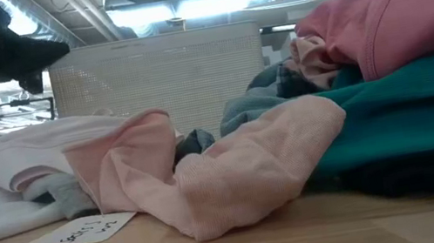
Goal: Sort clothes
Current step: Put the white underwear into the white bin
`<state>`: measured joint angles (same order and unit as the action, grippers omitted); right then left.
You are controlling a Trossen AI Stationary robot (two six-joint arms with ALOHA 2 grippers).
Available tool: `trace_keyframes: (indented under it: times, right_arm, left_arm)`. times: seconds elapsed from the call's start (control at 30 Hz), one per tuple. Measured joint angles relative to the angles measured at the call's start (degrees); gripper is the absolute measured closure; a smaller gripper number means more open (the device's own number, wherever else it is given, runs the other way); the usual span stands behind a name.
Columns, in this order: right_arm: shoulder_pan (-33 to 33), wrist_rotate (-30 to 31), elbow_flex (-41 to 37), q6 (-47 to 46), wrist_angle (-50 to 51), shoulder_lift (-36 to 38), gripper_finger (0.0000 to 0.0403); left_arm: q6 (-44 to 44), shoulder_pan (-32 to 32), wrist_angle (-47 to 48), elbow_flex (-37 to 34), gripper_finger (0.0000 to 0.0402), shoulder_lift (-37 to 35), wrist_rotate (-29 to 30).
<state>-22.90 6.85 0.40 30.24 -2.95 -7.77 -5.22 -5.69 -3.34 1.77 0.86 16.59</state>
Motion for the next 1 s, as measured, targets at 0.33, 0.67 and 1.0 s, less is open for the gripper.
trace_keyframes:
  times: [0.33,0.67,1.0]
  right_arm:
    - [0.0,0.0,0.0,0.1,0.0,0.0,0.0384]
    - [0.0,0.0,0.0,0.2,0.0,0.0,0.0384]
    - [0.0,0.0,0.0,0.3,0.0,0.0,0.0384]
  left_arm:
    - [-3.2,-3.5,8.5,8.4,0.0402,2.0,0.7]
    - [-2.9,-9.0,9.2,21.2,0.0402,23.7,2.6]
    - [-2.0,-20.6,15.8,41.3,0.0402,47.5,10.1]
